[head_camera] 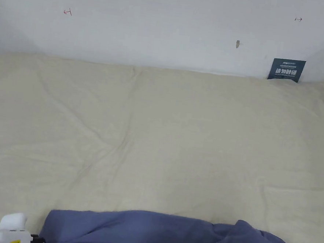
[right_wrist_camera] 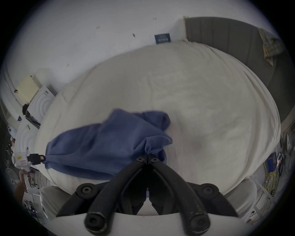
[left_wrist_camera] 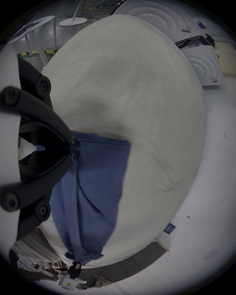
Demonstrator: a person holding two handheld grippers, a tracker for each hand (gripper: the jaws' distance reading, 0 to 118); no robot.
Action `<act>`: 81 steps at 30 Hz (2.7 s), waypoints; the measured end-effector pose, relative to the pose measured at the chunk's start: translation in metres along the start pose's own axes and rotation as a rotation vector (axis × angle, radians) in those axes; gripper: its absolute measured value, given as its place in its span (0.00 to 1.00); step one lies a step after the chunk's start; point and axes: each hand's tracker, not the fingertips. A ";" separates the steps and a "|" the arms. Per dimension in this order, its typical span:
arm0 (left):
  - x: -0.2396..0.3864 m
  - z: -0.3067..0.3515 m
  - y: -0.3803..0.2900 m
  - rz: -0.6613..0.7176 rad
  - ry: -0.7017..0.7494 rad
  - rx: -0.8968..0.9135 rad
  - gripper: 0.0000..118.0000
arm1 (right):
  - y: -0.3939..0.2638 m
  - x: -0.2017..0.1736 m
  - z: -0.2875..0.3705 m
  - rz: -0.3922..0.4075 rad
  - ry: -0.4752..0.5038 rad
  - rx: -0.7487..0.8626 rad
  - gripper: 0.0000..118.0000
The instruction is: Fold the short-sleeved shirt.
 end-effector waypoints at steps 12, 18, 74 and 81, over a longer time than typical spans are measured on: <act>0.041 0.072 0.026 0.080 -0.177 0.263 0.86 | 0.054 -0.065 0.085 0.184 0.007 0.353 0.70; 0.107 0.146 0.060 -0.106 -0.110 0.639 0.86 | 0.086 -0.122 0.142 0.267 0.041 0.677 0.70; -0.055 -0.019 0.025 0.093 -0.349 -0.058 0.42 | 0.077 -0.186 0.098 0.366 -0.110 0.683 0.00; -0.042 -0.022 0.023 0.017 -0.265 -0.032 0.07 | 0.075 -0.177 0.096 0.348 -0.111 0.673 0.00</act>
